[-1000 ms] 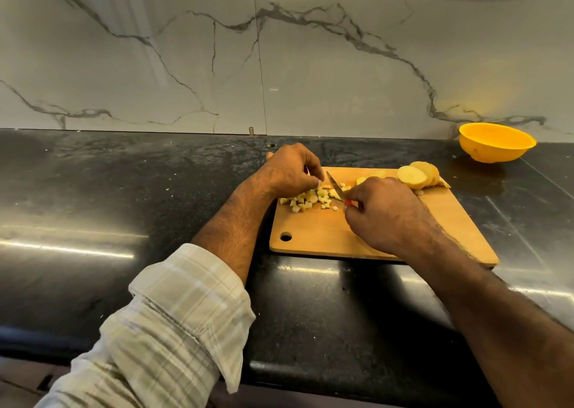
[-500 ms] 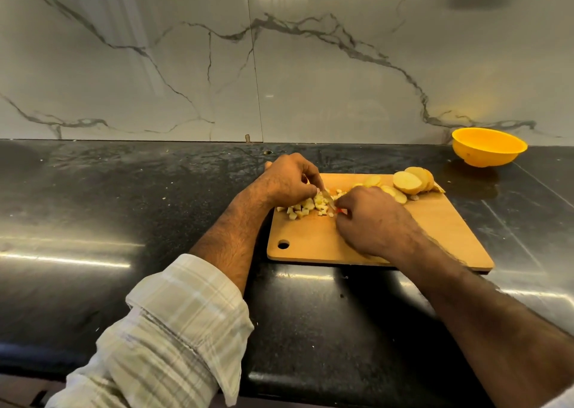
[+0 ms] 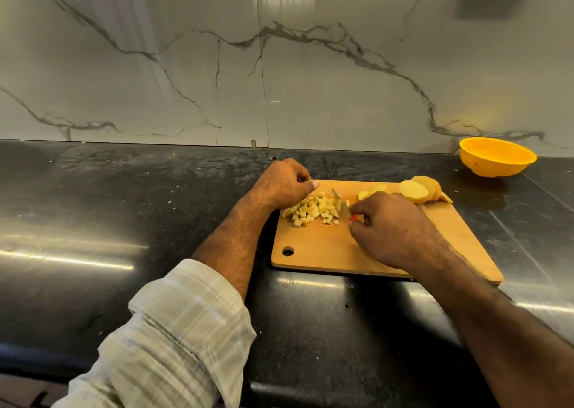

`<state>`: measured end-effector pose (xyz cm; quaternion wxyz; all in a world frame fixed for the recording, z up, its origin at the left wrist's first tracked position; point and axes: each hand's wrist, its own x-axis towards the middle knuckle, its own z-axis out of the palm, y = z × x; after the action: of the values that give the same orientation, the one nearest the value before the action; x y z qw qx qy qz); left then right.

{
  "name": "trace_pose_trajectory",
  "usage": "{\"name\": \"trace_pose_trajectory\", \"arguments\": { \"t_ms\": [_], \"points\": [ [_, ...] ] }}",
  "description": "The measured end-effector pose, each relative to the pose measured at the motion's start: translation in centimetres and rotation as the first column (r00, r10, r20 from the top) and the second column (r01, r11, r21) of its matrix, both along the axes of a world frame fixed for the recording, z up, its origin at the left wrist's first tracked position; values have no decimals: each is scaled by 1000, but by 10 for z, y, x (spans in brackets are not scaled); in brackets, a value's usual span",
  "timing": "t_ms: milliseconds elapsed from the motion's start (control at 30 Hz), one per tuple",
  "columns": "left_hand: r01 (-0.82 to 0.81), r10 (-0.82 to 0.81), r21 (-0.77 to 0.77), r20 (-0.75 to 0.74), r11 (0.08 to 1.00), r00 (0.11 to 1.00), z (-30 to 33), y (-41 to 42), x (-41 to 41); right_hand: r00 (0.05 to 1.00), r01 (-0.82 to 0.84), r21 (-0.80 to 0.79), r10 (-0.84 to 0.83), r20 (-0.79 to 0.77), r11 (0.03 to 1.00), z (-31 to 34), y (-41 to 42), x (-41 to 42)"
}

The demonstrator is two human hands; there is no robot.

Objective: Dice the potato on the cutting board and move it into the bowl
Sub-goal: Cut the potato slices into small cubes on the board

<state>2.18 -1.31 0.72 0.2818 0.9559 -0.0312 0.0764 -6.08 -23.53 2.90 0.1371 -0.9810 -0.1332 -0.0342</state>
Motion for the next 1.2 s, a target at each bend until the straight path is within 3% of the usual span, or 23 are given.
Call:
{"name": "trace_pose_trajectory", "arguments": {
  "t_ms": [100,267,433,567,767,967,1200],
  "points": [
    [-2,3,-39,14,999,1000,-1,2,0,999,39,-52,-37,35,998,-1,-3,3],
    [6,-6,5,81,1000,997,-2,0,0,999,-44,-16,44,-11,999,0,5,-4],
    [28,-31,37,74,999,997,-3,-3,0,997,73,-65,-71,24,995,4,-5,2],
    [37,-41,51,86,998,995,-3,-4,0,998,52,-70,-55,-36,996,1,1,-1],
    [189,-191,39,56,981,980,-1,-33,-4,991,129,-41,-130,-18,991,3,-5,6],
    [128,-123,180,-41,975,992,2,-44,1,990,119,-46,-122,-75,992,2,-3,6],
    [92,-85,278,-39,956,996,3,-51,0,996,87,-10,-87,-33,996,1,0,2]
  ]
}}
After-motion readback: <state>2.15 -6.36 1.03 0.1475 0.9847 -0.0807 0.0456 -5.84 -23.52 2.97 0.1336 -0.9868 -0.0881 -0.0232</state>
